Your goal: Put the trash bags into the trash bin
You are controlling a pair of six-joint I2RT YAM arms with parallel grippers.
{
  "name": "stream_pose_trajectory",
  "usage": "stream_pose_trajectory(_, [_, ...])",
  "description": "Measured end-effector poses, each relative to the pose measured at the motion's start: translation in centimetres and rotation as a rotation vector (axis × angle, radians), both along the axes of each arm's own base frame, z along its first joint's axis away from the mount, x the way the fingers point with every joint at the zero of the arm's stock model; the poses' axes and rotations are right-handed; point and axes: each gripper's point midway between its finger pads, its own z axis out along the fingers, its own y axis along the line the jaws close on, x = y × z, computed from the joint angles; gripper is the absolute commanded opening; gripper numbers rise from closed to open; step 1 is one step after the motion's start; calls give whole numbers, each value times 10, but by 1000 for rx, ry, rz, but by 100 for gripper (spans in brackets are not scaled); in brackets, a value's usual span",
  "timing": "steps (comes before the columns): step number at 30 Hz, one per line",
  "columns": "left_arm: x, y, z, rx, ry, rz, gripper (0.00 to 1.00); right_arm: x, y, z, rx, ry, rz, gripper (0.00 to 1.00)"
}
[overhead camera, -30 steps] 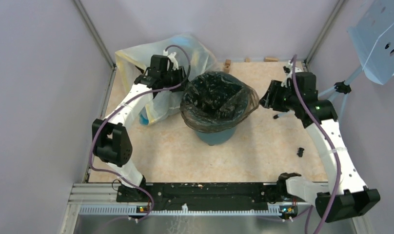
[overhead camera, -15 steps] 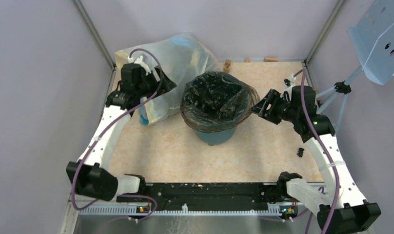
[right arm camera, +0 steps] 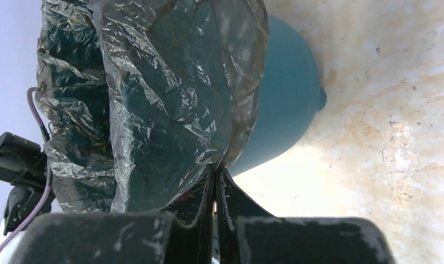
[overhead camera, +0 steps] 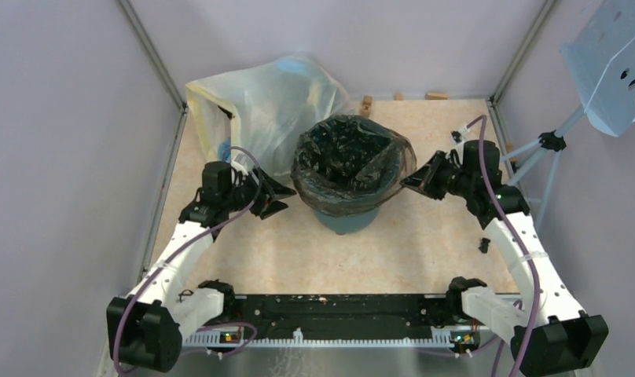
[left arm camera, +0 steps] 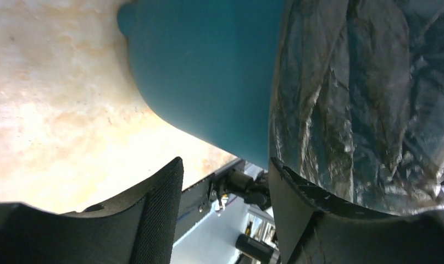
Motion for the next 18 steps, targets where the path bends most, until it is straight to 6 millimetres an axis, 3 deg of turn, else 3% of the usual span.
stream_pose_trajectory(8, [-22,-14,23,-169,-31,-66,57,2,11,1,54,-1,48,0])
stream_pose_trajectory(14, [-39,-17,11,-235,16,-90,65,4,16,-18,64,40,78,0])
stream_pose_trajectory(18, [-39,-19,18,-285,-12,-86,70,2,18,-33,63,74,94,0])
